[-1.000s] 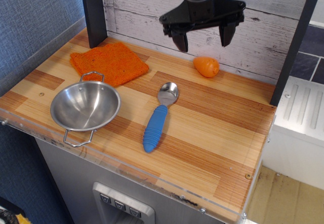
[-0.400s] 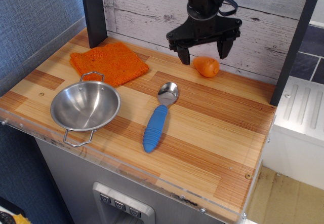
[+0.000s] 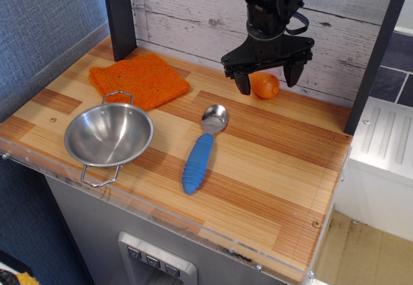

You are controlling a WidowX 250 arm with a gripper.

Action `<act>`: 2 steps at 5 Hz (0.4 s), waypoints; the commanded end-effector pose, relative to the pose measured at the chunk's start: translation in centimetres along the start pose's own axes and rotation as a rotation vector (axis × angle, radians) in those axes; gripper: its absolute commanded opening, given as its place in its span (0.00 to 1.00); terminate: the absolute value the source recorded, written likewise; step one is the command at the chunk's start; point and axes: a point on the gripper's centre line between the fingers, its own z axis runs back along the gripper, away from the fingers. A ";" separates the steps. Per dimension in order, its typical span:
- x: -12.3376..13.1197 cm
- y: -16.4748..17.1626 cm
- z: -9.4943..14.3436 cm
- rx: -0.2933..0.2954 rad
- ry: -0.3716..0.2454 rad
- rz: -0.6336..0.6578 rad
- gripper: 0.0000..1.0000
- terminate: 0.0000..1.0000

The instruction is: Place the vegetable on the front edge of the table

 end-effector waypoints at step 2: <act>0.3 -0.4 -1.0 0.011 -0.009 -0.021 1.00 0.00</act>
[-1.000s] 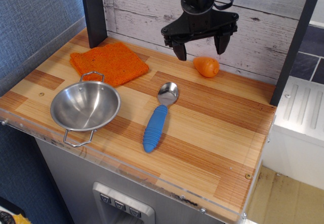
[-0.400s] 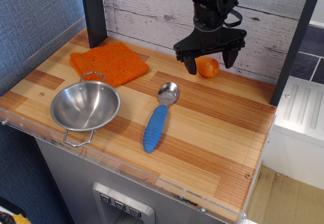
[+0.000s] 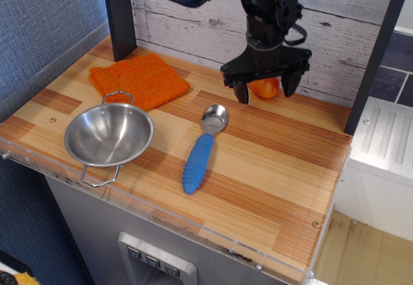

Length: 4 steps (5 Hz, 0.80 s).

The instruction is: Place the vegetable on the front edge of the table

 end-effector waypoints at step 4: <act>1.2 -1.1 0.4 -0.052 -0.053 -0.084 0.00 0.00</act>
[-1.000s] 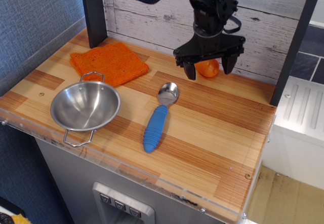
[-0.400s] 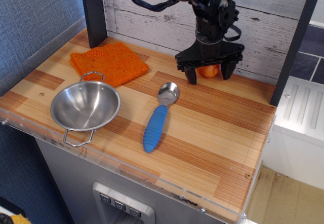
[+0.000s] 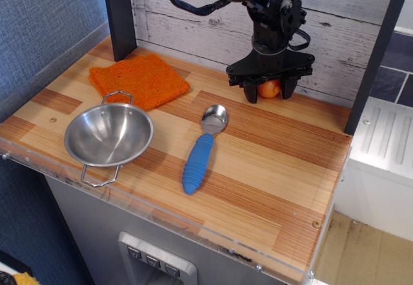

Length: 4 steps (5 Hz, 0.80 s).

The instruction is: Place the vegetable on the front edge of the table

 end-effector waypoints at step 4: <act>0.1 -1.6 12.2 -0.141 -0.165 -0.198 0.00 0.00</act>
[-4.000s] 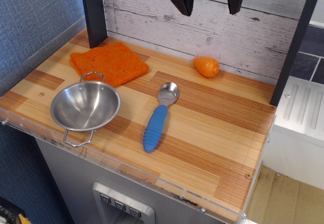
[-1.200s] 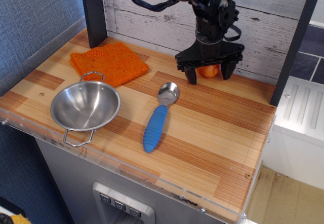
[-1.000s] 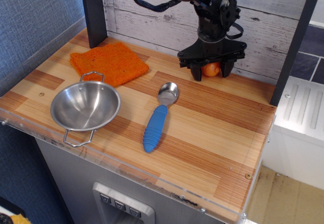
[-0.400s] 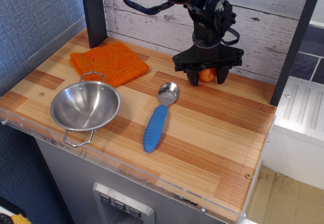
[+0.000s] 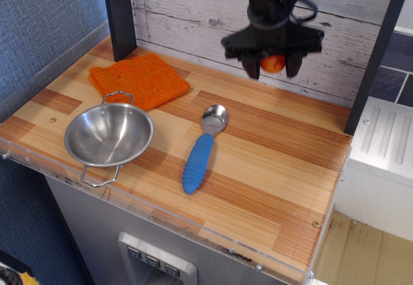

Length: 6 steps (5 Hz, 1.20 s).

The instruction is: Place the vegetable on the front edge of the table

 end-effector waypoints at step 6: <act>-11.3 0.9 6.7 -0.193 0.168 -0.458 0.00 0.00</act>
